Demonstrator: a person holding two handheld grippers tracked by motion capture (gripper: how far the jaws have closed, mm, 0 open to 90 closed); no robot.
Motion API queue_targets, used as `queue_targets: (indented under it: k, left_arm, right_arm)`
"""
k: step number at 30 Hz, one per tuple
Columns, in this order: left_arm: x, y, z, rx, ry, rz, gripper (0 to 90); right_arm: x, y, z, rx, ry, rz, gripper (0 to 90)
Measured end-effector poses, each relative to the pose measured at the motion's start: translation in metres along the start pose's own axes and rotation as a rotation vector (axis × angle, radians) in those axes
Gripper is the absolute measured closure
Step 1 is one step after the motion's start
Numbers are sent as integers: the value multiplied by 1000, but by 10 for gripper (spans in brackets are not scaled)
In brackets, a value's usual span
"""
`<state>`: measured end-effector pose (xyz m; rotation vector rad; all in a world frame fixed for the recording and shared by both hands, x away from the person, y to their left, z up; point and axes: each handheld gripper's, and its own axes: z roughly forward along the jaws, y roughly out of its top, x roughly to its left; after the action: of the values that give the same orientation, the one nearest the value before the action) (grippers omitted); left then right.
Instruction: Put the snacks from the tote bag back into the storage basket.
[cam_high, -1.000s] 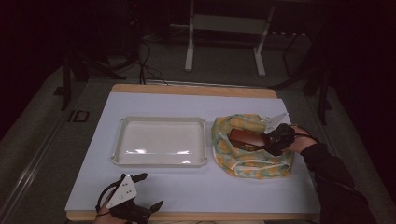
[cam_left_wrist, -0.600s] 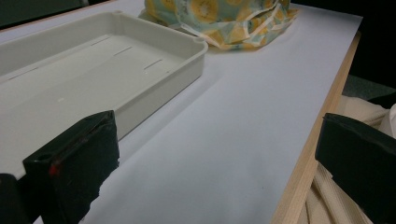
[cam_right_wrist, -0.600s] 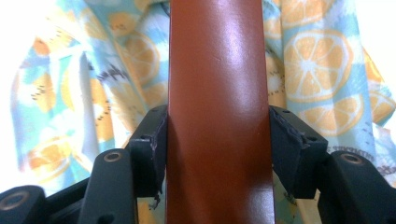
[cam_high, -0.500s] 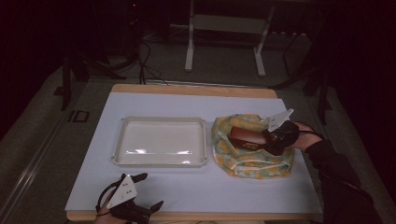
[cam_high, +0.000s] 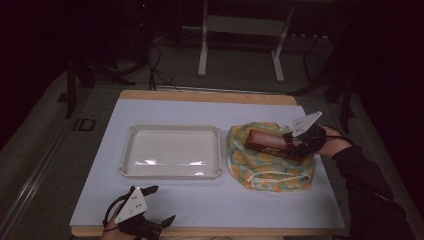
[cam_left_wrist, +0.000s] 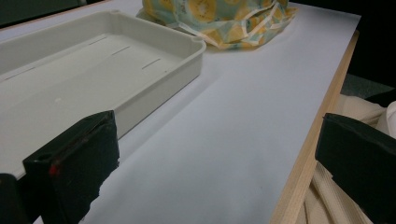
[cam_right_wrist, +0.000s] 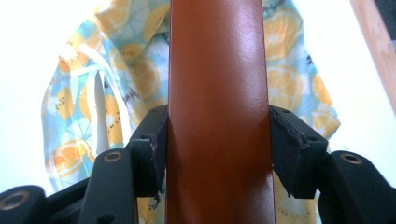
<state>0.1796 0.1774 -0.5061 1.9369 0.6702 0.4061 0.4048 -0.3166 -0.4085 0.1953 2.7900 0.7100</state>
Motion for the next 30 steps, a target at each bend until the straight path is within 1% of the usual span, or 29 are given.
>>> queue_targets:
  k: [1,4,5,11,12,17,19,21,24,25,30]
  left_arm:
    - [0,0,0,0,0,0,0]
    - [0,0,0,-1,0,-1,0]
    - [0,0,0,0,1,-1,0]
    - [0,0,0,1,4,0,0]
    - [0,0,0,2,4,0,0]
    - [0,0,0,3,0,1,0]
    - [0,0,0,3,0,1,0]
    - [0,0,0,3,-2,2,0]
    - [0,0,0,3,-4,3,0]
    - [0,0,0,3,-5,4,0]
    - [-1,0,0,3,-10,5,0]
  right_arm:
    - [0,2,-3,3,-1,-7,428]
    - [0,3,-3,-1,-2,-6,428]
    - [0,6,-7,-4,-3,-8,428]
    - [-2,14,-17,-17,-11,-18,428]
    - [-3,17,-19,-15,-10,-28,428]
    - [-4,28,-25,-20,-12,-43,428]
    - [-4,33,-26,-15,-15,-57,428]
    - [-3,38,-28,-22,-9,-59,428]
    - [-3,45,-30,-28,-16,-76,428]
    - [-2,48,-31,-29,-15,-74,428]
    - [0,60,-31,-34,-12,-97,429]
